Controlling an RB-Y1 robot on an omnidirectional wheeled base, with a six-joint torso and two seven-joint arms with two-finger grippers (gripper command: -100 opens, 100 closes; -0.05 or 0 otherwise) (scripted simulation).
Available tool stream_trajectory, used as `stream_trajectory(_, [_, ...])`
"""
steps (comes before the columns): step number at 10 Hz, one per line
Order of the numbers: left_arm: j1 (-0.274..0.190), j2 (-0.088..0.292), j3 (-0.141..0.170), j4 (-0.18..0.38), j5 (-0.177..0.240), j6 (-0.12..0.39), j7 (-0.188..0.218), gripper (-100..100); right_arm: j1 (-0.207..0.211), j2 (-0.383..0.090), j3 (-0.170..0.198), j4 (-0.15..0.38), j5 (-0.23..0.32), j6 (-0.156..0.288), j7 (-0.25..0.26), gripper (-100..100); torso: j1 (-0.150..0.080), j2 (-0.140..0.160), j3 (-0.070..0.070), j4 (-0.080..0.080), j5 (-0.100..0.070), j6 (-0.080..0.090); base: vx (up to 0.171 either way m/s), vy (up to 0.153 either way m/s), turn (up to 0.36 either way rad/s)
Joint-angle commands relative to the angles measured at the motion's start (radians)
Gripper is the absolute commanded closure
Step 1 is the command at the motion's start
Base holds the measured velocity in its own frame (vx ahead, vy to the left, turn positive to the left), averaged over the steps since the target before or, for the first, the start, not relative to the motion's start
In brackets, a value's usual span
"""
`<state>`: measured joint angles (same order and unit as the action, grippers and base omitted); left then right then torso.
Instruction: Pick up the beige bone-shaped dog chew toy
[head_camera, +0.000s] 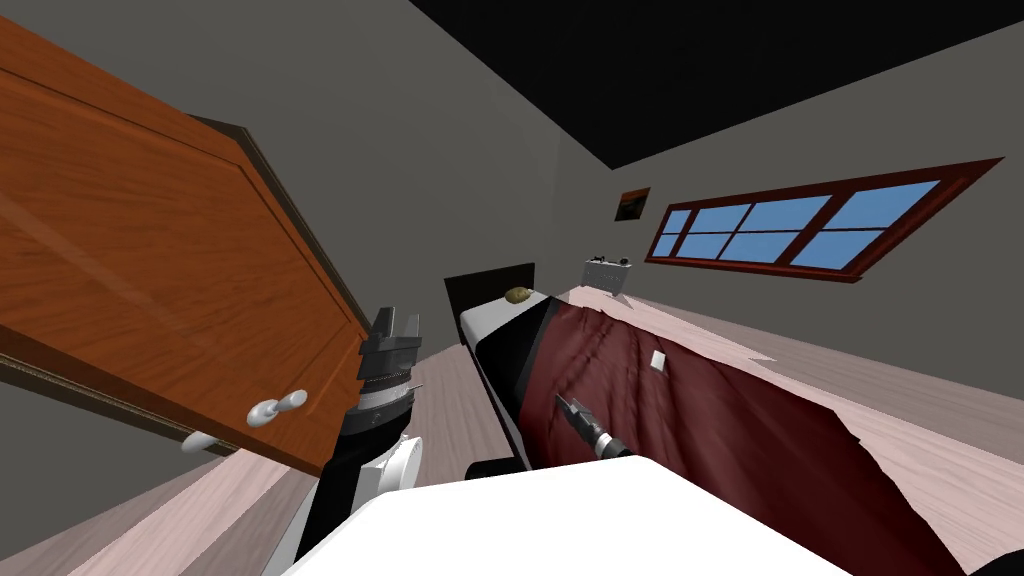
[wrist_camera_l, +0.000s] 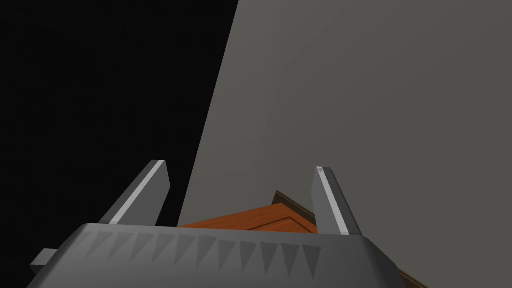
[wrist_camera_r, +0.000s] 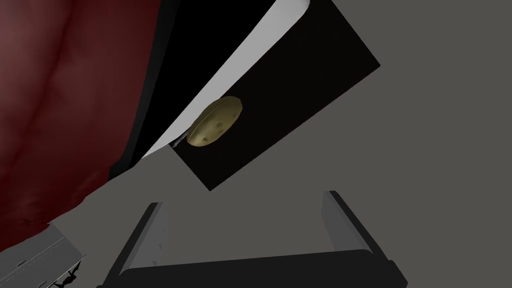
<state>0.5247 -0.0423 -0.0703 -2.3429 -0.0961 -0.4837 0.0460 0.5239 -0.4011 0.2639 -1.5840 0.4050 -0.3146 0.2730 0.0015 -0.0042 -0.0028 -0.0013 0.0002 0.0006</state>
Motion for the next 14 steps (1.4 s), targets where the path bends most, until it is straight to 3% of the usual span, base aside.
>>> stream_trajectory(1, [0.000,0.000,0.000,0.000,0.000,0.000,0.000,0,-0.005,-0.017,0.017,0.050,0.031,0.004,0.024,-100,0.000,0.000,0.000,0.000,0.000,0.000,0.057,-0.011,0.060])
stream_trajectory(7, [0.000,0.000,0.000,0.000,0.000,0.000,0.000,0,-0.010,-0.070,0.065,0.246,0.119,0.022,0.093,-100,0.001,-0.001,-0.001,0.000,0.000,0.000,0.076,0.011,0.047])
stream_trajectory(9, [0.000,0.000,0.000,0.000,0.000,0.000,0.000,0,-0.011,-0.089,0.082,0.287,0.147,0.027,0.115,-100,0.002,-0.001,0.000,0.000,0.001,0.000,0.071,0.028,0.033])
stream_trajectory(11, [0.000,0.000,0.000,0.000,0.000,0.000,0.000,0,-0.013,-0.108,0.098,0.374,0.174,0.032,0.138,-100,0.003,-0.001,-0.001,0.000,0.001,0.000,0.072,0.028,0.039])
stream_trajectory(12, [0.000,0.000,0.000,0.000,0.000,0.000,0.000,0,-0.013,-0.108,0.098,0.383,0.174,0.032,0.138,-100,0.002,-0.001,-0.001,0.000,0.001,0.000,0.052,0.023,0.012])
stream_trajectory(14, [0.000,0.000,0.000,0.000,0.000,0.000,0.000,0,-0.015,-0.145,0.131,0.466,0.226,0.041,0.180,-100,0.003,0.000,0.000,0.000,0.001,0.000,0.081,0.059,0.045])
